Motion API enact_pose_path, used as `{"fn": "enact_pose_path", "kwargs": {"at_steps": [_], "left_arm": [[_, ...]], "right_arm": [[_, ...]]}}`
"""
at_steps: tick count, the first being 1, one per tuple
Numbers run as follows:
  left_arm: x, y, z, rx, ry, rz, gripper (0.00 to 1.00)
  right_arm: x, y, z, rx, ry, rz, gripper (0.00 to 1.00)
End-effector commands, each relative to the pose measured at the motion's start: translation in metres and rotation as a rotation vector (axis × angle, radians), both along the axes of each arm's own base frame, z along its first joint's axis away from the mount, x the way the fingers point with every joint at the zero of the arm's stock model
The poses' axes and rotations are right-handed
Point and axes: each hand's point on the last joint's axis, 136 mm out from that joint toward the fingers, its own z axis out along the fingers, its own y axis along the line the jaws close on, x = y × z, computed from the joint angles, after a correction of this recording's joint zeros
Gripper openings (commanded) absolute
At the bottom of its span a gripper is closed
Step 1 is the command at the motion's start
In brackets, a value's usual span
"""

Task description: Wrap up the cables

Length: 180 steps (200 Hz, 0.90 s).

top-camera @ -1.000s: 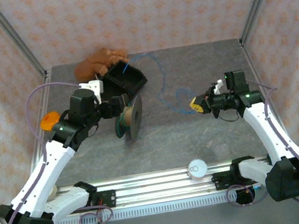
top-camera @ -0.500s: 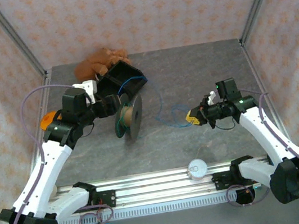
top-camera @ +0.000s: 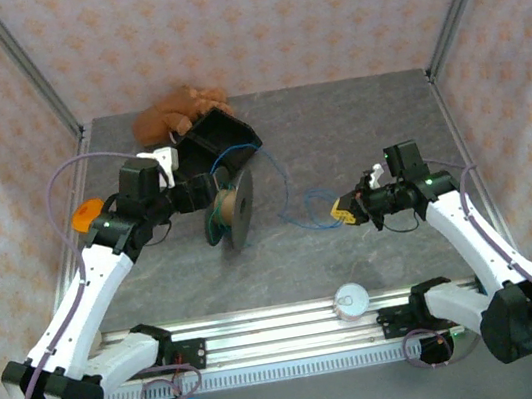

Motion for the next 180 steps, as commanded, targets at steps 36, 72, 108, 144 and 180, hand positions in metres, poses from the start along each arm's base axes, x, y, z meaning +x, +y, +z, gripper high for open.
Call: {"fn": "enact_pose_path", "kwargs": {"at_steps": [36,72,108,144,180], "left_arm": [[-0.002,0.004,0.004,0.001,-0.015,0.014,0.99],[-0.001,0.005,0.001,0.005,-0.012,0.018,0.99],[-0.001,0.003,0.0,0.0,-0.014,0.011,0.99],[0.0,0.003,0.0,-0.002,-0.011,0.012,0.99],[-0.001,0.004,-0.002,0.0,-0.003,0.016,0.99]], "right_arm": [[-0.012,0.001,-0.002,0.0,-0.003,0.04,0.0],[-0.016,0.003,0.0,0.019,-0.004,0.066,0.0],[-0.02,0.004,0.0,0.029,-0.003,0.082,0.0],[-0.021,0.004,0.003,0.034,-0.013,0.089,0.0],[-0.024,0.001,-0.003,0.023,0.001,0.098,0.0]]}}
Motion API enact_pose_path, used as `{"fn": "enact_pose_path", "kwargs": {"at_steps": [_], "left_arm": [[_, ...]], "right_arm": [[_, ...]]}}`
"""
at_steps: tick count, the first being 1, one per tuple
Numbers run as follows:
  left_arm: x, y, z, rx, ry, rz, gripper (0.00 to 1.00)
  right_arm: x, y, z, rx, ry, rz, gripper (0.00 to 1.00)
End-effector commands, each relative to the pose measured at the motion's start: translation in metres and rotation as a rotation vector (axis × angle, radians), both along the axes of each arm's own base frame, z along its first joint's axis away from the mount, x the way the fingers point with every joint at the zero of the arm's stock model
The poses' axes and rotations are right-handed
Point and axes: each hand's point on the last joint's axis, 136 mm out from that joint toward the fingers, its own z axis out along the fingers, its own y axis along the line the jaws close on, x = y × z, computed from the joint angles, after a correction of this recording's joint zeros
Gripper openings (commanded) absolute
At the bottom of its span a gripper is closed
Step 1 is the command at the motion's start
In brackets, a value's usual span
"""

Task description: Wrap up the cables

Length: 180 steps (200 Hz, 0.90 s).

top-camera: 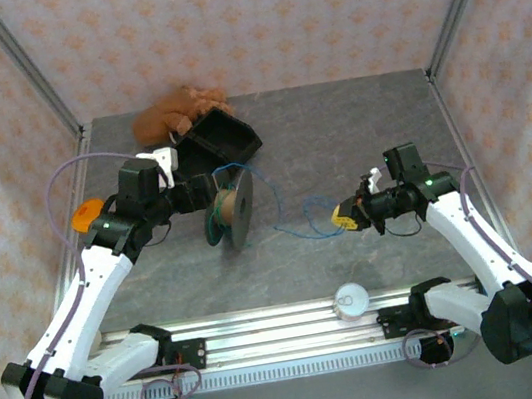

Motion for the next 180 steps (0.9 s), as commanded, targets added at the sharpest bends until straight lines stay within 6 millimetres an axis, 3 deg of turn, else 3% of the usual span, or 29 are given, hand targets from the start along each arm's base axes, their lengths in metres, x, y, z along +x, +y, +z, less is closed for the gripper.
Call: {"fn": "enact_pose_path", "kwargs": {"at_steps": [1,84,180], "left_arm": [[0.0,0.003,-0.002,0.001,-0.003,0.016,0.99],[0.0,0.003,-0.005,0.014,0.013,0.008,0.99],[0.004,0.001,-0.031,0.06,0.117,-0.009,0.99]], "right_arm": [[-0.01,-0.002,-0.002,0.007,0.008,0.024,0.0],[-0.008,-0.01,-0.011,-0.054,0.007,0.027,0.0],[0.001,-0.016,-0.015,-0.1,0.009,0.021,0.0]]}}
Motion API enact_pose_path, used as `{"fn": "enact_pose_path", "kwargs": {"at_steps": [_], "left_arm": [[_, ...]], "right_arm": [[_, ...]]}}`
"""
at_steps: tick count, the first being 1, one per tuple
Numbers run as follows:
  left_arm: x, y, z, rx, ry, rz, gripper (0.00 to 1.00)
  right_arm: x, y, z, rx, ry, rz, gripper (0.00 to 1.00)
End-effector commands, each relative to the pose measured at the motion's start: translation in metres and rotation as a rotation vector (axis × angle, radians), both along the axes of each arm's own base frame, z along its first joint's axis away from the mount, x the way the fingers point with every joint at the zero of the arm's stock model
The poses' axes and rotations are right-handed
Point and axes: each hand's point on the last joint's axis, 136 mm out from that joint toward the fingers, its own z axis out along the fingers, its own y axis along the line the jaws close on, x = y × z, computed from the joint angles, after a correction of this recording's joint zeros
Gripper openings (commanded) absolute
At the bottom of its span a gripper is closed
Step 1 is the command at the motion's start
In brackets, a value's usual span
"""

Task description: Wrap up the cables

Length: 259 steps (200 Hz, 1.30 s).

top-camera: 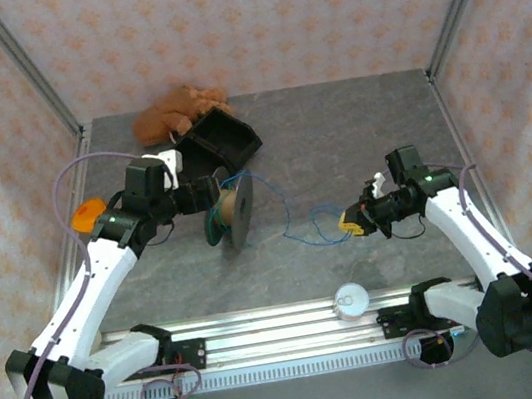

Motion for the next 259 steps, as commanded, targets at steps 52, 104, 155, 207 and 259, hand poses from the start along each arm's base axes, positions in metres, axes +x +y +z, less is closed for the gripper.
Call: {"fn": "enact_pose_path", "kwargs": {"at_steps": [52,104,155,207,259], "left_arm": [[0.004,-0.008,-0.024,0.119,0.125,-0.079,0.99],[0.011,-0.015,-0.033,0.208,0.2,-0.14,0.89],[0.019,-0.022,-0.035,0.238,0.214,-0.167,0.74],[0.029,-0.025,-0.039,0.256,0.233,-0.178,0.6],[0.035,-0.028,-0.045,0.262,0.248,-0.186,0.48]], "right_arm": [[0.017,0.001,0.007,0.005,-0.03,-0.013,0.0],[0.022,0.002,0.009,0.003,-0.031,-0.007,0.0],[0.026,0.003,0.007,0.007,-0.028,-0.009,0.0],[0.03,0.004,0.004,0.002,-0.015,-0.001,0.0],[0.034,0.006,0.007,0.005,-0.021,0.003,0.0]]}}
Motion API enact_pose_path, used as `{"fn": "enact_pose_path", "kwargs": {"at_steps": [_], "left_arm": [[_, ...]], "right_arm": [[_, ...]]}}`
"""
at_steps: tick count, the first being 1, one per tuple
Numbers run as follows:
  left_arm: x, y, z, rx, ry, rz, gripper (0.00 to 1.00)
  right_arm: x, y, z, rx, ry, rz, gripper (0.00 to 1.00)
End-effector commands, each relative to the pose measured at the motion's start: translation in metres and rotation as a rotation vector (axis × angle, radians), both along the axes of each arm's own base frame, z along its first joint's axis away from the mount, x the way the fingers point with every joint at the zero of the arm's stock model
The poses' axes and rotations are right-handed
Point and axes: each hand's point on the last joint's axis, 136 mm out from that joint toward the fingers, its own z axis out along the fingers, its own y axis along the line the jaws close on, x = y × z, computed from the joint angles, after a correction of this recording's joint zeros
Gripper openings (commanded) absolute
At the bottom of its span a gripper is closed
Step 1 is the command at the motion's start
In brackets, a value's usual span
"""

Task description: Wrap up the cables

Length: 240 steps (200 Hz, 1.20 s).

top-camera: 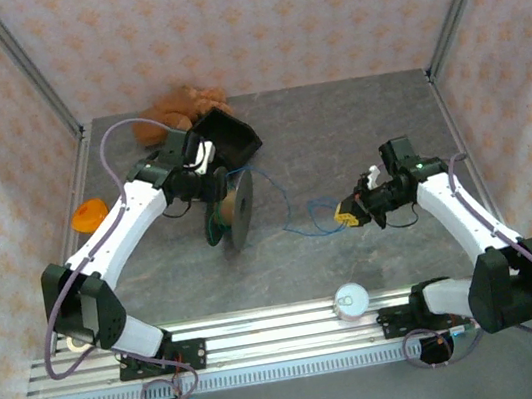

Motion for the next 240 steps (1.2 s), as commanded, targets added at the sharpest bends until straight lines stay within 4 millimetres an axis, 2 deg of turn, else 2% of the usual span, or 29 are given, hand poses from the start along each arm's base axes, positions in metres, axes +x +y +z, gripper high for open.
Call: {"fn": "enact_pose_path", "kwargs": {"at_steps": [1,27,77,131,156,175,212,240], "left_arm": [[0.001,-0.001,0.004,0.027,-0.004,-0.013,0.47],[0.003,-0.003,0.001,0.028,0.009,-0.02,0.42],[0.008,-0.006,0.001,0.025,0.005,-0.023,0.39],[0.012,-0.007,-0.004,0.041,0.013,-0.02,0.28],[0.013,-0.007,-0.005,0.049,0.012,-0.019,0.17],[0.014,-0.007,-0.005,0.058,0.011,-0.02,0.0],[0.015,-0.007,-0.002,0.075,-0.009,-0.034,0.0],[0.015,-0.007,0.011,0.07,-0.051,-0.032,0.0]], "right_arm": [[0.008,0.003,0.011,0.007,-0.045,0.011,0.0],[0.008,0.004,0.011,0.008,-0.046,0.016,0.0],[0.008,0.006,0.013,0.013,-0.05,0.025,0.0],[0.008,0.008,0.016,0.021,-0.058,0.029,0.0],[0.007,0.008,0.017,0.023,-0.06,0.031,0.0],[0.007,0.009,0.017,0.026,-0.059,0.034,0.0],[0.008,0.007,0.014,0.011,-0.065,0.031,0.0],[0.014,0.0,0.015,-0.058,-0.104,0.022,0.0]]}}
